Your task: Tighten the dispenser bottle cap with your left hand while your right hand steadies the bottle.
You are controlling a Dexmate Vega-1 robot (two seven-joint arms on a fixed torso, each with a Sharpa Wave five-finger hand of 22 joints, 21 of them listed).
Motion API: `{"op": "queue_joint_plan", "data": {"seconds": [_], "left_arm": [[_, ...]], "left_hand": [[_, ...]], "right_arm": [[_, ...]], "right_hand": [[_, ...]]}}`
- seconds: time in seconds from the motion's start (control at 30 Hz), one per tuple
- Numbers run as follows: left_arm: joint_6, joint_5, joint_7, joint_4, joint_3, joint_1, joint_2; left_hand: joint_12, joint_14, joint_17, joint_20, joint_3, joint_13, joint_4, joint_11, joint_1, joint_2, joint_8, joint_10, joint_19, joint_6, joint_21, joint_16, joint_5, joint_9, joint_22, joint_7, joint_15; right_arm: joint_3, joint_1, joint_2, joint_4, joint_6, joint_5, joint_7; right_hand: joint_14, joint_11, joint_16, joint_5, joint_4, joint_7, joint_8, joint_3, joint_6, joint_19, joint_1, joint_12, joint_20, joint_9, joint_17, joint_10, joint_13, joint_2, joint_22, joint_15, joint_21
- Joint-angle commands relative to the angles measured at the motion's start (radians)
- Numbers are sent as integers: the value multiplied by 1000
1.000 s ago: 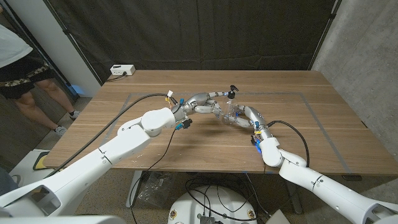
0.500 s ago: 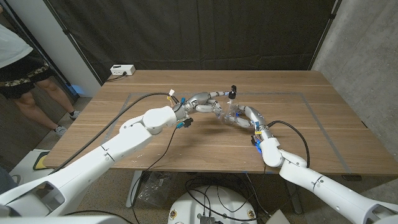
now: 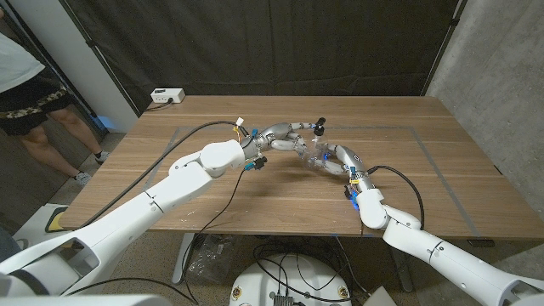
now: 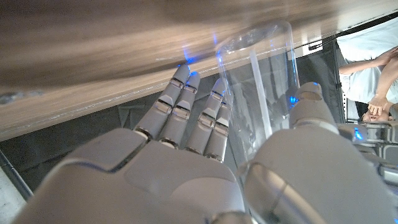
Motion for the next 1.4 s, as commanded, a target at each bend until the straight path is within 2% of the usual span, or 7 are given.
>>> {"op": "queue_joint_plan", "data": {"seconds": [0.03,0.6,1.0,1.17,1.4], "left_arm": [[-8,23,-16,22,14,-35,-16],[26,50,-48,82,40,-104,-46],[89,91,-91,144,74,-195,-61],[88,84,-72,97,52,-169,-34],[95,56,-10,0,1,-80,16]], "left_hand": [[10,5,6,-2,9,25,0,-7,5,2,4,7,-5,3,9,-4,4,1,4,1,0],[11,8,10,-2,16,24,0,-7,2,-1,4,7,-9,3,14,-5,3,1,3,4,-2],[12,6,13,-1,19,23,0,-9,1,-2,4,5,-9,3,18,-7,3,1,2,9,-1],[12,5,16,0,20,22,1,-10,0,-2,3,5,-11,0,19,-6,3,1,2,13,0],[14,4,17,-2,23,23,1,-9,-2,-4,3,5,-11,-3,22,-8,3,1,2,14,-4]], "right_arm": [[7,-3,-1,5,6,8,-8],[12,-6,-8,-3,4,6,-4],[16,-8,-9,-3,6,8,-9],[20,-13,-11,-9,-1,11,-10],[20,-7,-8,-2,-1,12,-8]], "right_hand": [[12,-7,3,4,40,-126,3,51,137,2,294,5,-45,2,4,6,2,299,5,-60,5],[13,-7,3,4,41,-126,3,54,139,2,295,5,-46,2,4,6,2,299,5,-61,8],[13,-7,3,4,42,-126,3,56,139,1,295,5,-46,2,5,6,2,299,5,-61,10],[13,-7,3,4,42,-126,3,57,139,1,295,5,-46,2,5,6,2,299,5,-63,10],[13,-7,3,4,42,-126,3,58,139,1,295,5,-46,2,5,6,2,299,5,-63,11]]}}
